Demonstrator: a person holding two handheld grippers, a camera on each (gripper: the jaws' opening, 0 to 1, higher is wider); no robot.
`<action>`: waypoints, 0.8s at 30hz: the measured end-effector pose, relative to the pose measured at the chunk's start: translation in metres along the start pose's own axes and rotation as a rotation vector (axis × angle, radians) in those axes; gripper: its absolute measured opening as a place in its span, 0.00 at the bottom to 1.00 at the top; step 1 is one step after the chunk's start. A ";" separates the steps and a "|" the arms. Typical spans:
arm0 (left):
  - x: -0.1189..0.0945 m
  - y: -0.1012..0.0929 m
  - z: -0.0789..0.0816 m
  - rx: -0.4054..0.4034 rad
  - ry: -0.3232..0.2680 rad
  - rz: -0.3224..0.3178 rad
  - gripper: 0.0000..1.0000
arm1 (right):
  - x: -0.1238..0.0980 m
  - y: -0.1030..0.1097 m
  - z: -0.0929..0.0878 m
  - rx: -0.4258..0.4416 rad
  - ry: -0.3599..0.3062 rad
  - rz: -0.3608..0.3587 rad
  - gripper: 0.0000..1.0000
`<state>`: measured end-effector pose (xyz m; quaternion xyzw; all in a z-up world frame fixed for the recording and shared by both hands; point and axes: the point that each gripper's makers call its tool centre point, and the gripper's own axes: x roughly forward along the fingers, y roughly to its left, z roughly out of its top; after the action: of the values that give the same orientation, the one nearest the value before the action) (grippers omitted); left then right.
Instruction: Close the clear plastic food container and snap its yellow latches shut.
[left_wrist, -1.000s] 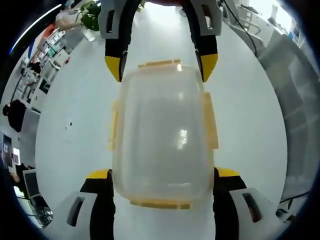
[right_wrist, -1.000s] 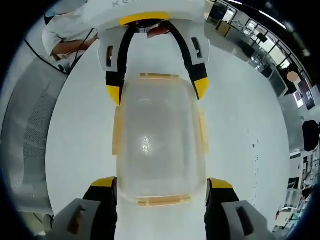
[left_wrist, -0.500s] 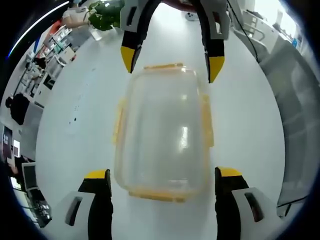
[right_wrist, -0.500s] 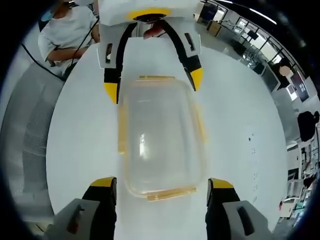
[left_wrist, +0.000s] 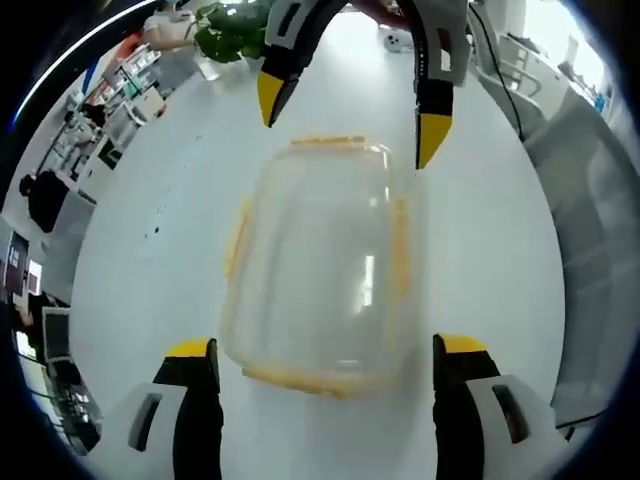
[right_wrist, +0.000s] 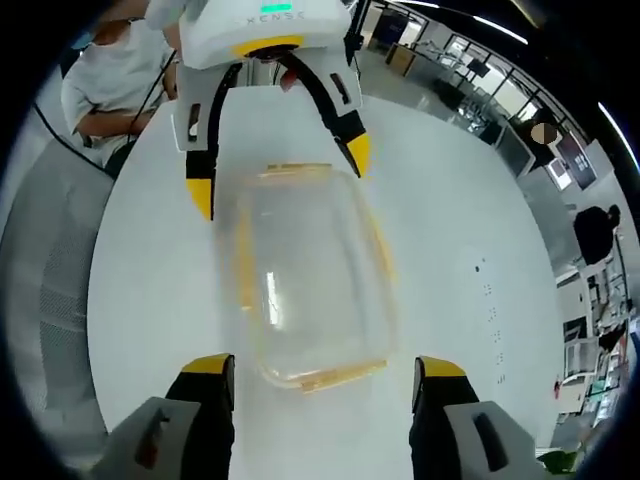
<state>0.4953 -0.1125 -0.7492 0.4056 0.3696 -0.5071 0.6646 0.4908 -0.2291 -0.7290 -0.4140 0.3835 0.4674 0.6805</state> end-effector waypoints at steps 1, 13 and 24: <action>-0.001 0.000 -0.001 -0.003 -0.002 0.002 0.86 | 0.000 0.001 0.000 0.005 -0.003 -0.003 0.71; -0.008 -0.009 -0.006 -0.042 -0.022 0.030 0.87 | -0.007 0.010 -0.009 0.074 -0.029 -0.052 0.72; -0.014 -0.012 -0.012 -0.127 -0.062 0.063 0.88 | -0.010 0.021 -0.017 0.133 -0.049 -0.064 0.71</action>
<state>0.4798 -0.0982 -0.7437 0.3583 0.3674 -0.4738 0.7156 0.4661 -0.2428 -0.7306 -0.3686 0.3834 0.4289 0.7302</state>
